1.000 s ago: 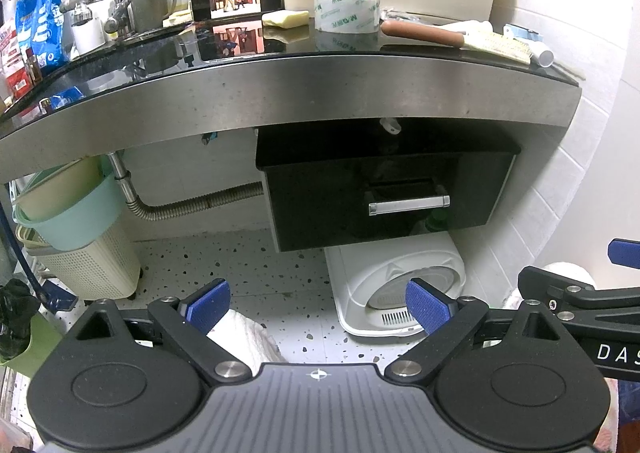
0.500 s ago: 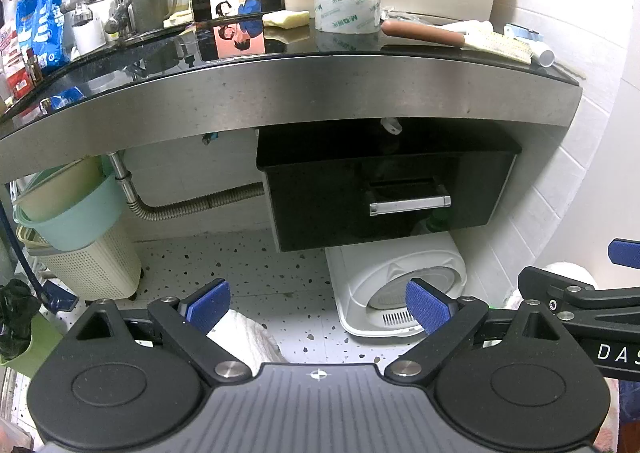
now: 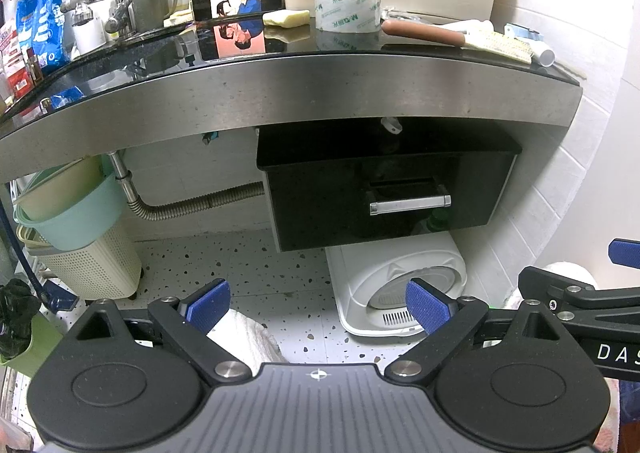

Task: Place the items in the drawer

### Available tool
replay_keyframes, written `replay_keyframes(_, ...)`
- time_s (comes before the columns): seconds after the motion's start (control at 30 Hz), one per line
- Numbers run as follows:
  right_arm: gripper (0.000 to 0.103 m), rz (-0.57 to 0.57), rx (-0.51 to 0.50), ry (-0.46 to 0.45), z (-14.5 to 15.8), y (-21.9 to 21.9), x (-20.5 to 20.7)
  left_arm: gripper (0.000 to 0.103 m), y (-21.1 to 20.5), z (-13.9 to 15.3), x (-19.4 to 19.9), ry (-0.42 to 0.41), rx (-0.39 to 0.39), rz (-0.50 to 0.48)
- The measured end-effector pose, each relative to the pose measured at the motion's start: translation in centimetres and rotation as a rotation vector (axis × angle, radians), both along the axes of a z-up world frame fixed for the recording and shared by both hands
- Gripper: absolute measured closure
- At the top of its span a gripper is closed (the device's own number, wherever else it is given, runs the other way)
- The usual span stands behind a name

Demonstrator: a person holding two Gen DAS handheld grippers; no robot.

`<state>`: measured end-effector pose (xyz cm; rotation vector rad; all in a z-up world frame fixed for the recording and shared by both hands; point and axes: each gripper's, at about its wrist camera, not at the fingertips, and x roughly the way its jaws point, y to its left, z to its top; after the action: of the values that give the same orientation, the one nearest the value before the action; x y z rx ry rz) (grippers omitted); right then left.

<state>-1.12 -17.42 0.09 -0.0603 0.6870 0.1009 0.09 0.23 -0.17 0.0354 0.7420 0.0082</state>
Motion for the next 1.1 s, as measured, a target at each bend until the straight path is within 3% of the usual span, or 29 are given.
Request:
replay_keyframes(0.63,0.004,-0.013,0.008,0.002,-0.2,-0.2,0.3,0.007,0.2,-0.7,0.5,0.024,-0.026,0.003)
replay_keyframes(1.1,0.004,-0.055,-0.003,-0.007,-1.9,-0.8,1.5,0.008,0.9,-2.7,1.5,0.002,0.012,0.049)
